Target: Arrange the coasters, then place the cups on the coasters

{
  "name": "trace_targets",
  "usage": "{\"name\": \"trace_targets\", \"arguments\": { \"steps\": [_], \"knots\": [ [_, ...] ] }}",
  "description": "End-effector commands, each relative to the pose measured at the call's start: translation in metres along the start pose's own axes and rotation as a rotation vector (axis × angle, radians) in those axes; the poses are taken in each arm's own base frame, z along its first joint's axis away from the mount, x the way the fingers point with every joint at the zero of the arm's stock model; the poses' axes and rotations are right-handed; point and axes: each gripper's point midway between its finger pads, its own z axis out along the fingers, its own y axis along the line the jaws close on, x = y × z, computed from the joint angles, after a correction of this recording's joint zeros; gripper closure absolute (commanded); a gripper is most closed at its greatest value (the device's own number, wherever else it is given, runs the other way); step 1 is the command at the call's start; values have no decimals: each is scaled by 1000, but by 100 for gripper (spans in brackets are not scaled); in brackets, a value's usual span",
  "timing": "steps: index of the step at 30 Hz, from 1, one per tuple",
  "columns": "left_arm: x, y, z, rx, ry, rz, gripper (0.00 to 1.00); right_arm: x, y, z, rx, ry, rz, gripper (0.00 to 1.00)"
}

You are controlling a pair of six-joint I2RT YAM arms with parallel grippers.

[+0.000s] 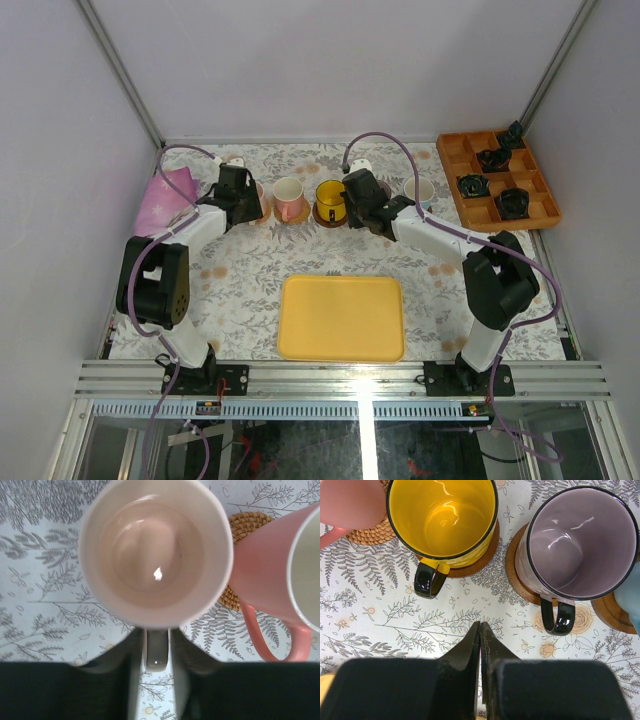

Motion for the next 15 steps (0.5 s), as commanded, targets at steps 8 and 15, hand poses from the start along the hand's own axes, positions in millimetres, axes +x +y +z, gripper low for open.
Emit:
{"name": "trace_targets", "arguments": {
  "steps": [8,15],
  "knots": [
    [-33,-2,-9,3,-103,-20,42,-12,0,-5,-7,-32,22,100],
    [-32,0,-15,-6,-96,-11,42,-14,0,-6,-8,-35,23,100]
  ]
}}
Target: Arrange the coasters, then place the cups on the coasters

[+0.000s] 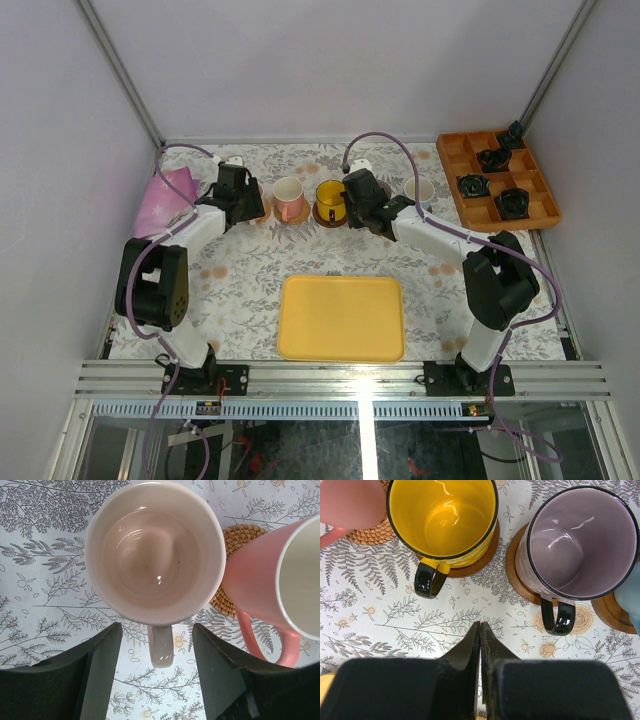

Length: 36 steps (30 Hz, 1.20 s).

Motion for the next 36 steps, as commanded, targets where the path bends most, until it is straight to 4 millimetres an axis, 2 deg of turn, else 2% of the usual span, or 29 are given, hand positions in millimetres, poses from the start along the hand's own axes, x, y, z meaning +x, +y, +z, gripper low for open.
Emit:
{"name": "trace_targets", "arguments": {
  "steps": [1,16,27,36],
  "knots": [
    [-26,0,-13,2,-73,-9,42,-14,1,-6,-10,-36,23,100],
    [-8,15,-28,-63,-30,-21,42,-14,2,-7,-18,-31,22,100],
    [2,12,-22,-38,11,-12,43,-13,4,-5,-25,-25,27,100],
    [15,24,-21,-100,41,-12,42,-12,4,-5,-24,-21,30,100]
  ]
}}
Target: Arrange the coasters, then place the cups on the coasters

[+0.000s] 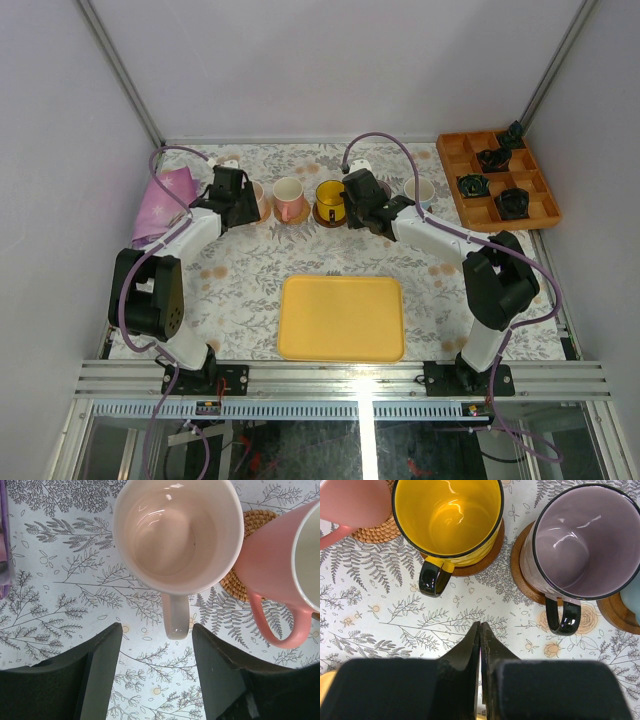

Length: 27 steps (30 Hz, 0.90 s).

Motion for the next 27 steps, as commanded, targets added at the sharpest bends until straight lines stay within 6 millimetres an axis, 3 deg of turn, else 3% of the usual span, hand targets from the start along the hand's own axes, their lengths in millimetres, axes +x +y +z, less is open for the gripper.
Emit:
{"name": "trace_targets", "arguments": {
  "steps": [1,16,20,24,27],
  "knots": [
    [8,15,2,-65,14,-16,42,-13,0,-5,-6,-28,19,100],
    [1,8,-10,-20,-4,-22,41,-15,-1,-7,1,-35,21,100],
    [-14,3,-33,9,-49,-28,40,-24,-6,-16,20,-59,22,100],
    [-35,7,-65,8,-129,-25,31,-47,-25,-42,104,-136,17,99],
    [-50,13,-88,-8,-191,-25,18,-68,-47,-69,178,-228,19,84]
  ]
}}
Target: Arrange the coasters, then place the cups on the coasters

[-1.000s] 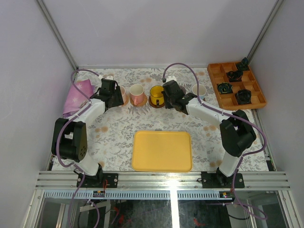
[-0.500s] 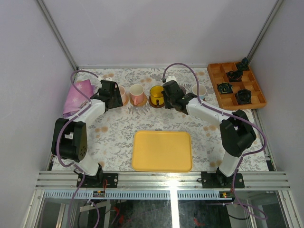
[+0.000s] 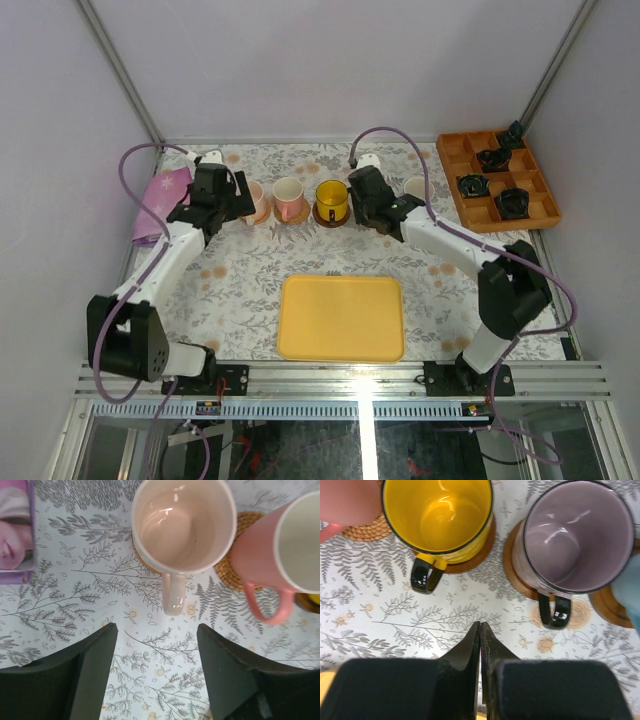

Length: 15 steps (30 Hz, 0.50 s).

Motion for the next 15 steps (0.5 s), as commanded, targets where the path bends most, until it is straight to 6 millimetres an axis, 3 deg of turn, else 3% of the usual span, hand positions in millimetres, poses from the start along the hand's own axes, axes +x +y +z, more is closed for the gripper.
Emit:
{"name": "trace_targets", "arguments": {
  "steps": [1,3,8,11,13,15],
  "knots": [
    [-29,11,-33,-29,-97,5,3,-69,-49,-60,154,-238,44,77],
    [-37,16,-44,-42,-134,-7,0,-77,-74,-75,222,-280,67,58],
    [-55,35,-64,-102,-208,-53,0,-79,-149,-103,373,-336,184,28],
    [-66,49,-74,-118,-223,-100,0,-71,-196,-119,454,-353,288,16],
    [-75,58,-81,-109,-235,-129,0,-66,-225,-134,513,-381,346,1],
    [-81,66,-85,-113,-249,-142,0,-62,-243,-149,565,-415,381,1]
  ]
}}
